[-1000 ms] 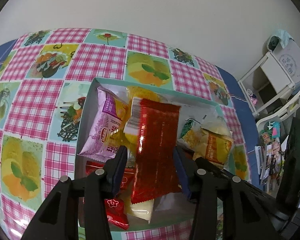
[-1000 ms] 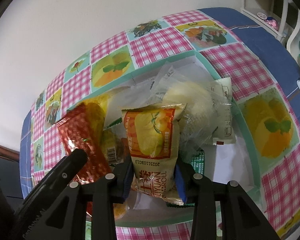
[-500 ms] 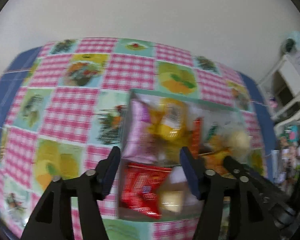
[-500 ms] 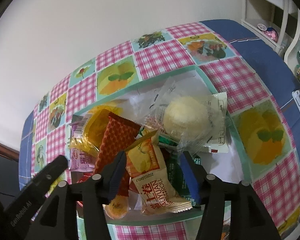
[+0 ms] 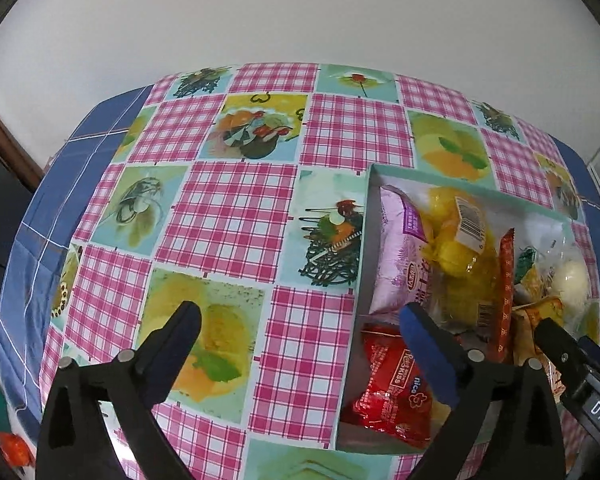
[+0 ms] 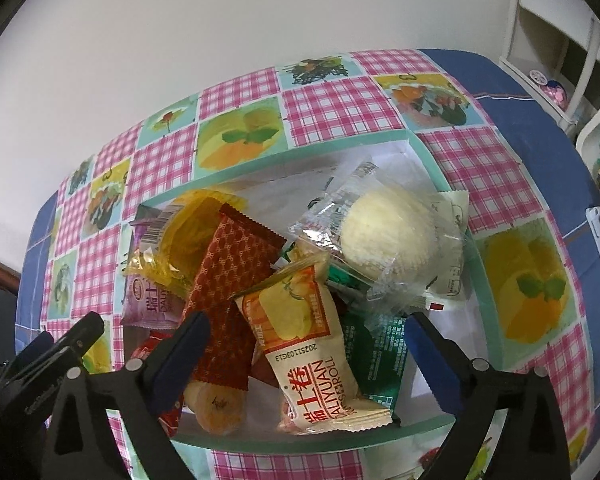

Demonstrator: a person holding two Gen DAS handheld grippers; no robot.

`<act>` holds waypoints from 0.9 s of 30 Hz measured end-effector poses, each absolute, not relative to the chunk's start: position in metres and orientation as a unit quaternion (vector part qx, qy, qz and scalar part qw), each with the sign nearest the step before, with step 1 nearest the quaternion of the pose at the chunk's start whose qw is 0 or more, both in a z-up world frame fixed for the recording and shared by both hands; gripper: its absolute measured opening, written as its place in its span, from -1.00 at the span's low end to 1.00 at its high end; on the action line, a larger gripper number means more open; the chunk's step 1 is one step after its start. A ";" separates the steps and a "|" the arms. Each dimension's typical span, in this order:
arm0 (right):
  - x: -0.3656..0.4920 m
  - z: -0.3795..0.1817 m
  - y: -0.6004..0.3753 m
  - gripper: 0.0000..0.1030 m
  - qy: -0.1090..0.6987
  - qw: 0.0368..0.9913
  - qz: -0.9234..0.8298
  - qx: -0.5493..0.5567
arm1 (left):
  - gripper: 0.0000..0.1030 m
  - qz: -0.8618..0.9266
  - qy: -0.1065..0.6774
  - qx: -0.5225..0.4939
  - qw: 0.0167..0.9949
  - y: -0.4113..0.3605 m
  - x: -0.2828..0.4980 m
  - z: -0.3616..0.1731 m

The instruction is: Organize snacks

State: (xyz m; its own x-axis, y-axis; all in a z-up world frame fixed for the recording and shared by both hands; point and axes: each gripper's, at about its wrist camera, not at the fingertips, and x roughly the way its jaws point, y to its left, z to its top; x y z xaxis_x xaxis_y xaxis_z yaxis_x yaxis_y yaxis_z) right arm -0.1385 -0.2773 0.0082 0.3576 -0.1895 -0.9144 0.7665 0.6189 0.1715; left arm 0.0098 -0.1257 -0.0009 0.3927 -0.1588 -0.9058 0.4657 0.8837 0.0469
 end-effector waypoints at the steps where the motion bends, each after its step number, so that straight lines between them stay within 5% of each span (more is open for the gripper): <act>1: -0.138 0.009 -0.277 1.00 0.473 0.766 -0.313 0.302 | 0.95 -0.190 0.518 0.147 0.821 -0.125 0.010 -0.001; 27: -0.133 0.022 -0.232 1.00 0.478 0.786 -0.299 0.255 | 0.96 -0.110 0.505 0.196 0.833 -0.089 -0.008 0.007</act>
